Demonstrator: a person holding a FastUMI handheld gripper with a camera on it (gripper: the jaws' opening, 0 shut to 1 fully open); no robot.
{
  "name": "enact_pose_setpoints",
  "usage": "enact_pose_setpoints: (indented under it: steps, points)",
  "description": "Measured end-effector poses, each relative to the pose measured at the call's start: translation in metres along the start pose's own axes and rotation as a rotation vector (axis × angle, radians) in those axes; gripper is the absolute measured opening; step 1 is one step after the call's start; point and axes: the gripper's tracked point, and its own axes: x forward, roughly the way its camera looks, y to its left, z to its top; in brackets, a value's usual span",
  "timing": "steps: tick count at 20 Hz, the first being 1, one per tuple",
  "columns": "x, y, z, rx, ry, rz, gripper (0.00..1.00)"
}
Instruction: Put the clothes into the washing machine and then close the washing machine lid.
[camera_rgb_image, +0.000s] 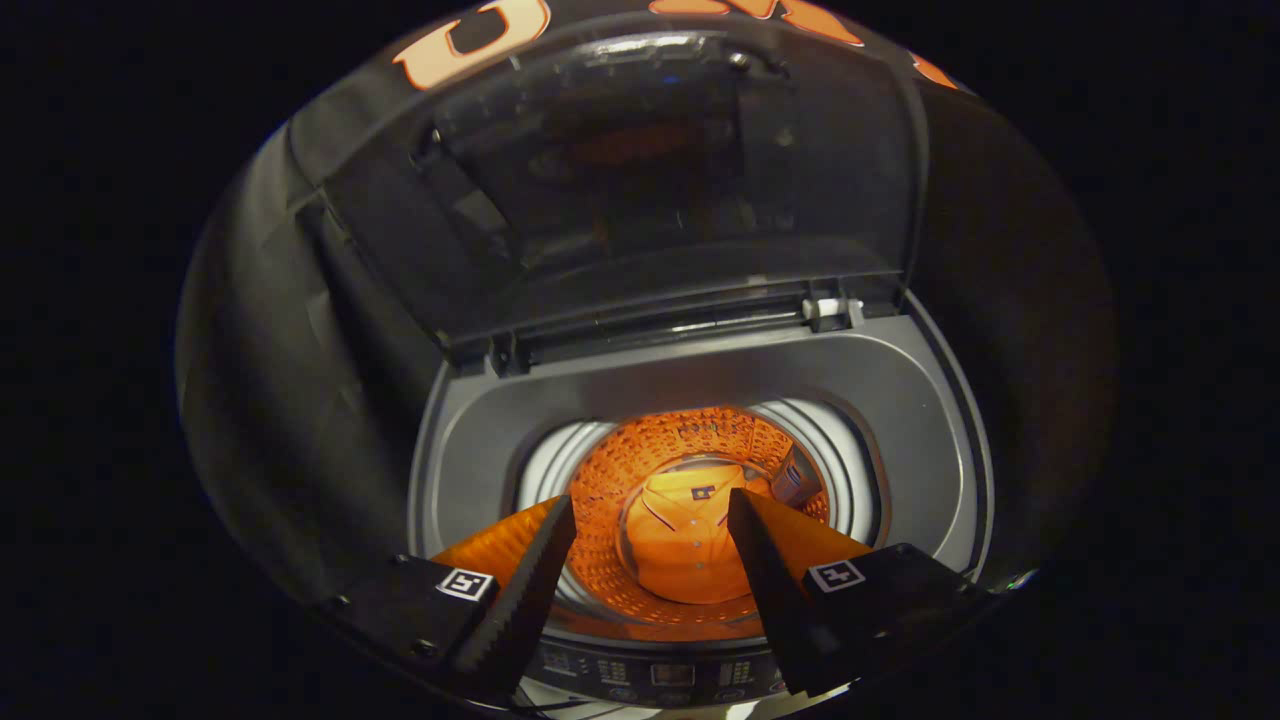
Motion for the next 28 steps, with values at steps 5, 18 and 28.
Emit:
enact_pose_setpoints:
  steps: [5,18,28]
  points:
    - [-0.082,0.009,0.068,-0.012,-0.243,0.049,0.99]
    - [-0.175,0.007,0.275,-0.07,-0.542,0.042,0.98]
    - [-0.084,-0.01,0.325,-0.182,-0.443,-0.055,0.98]
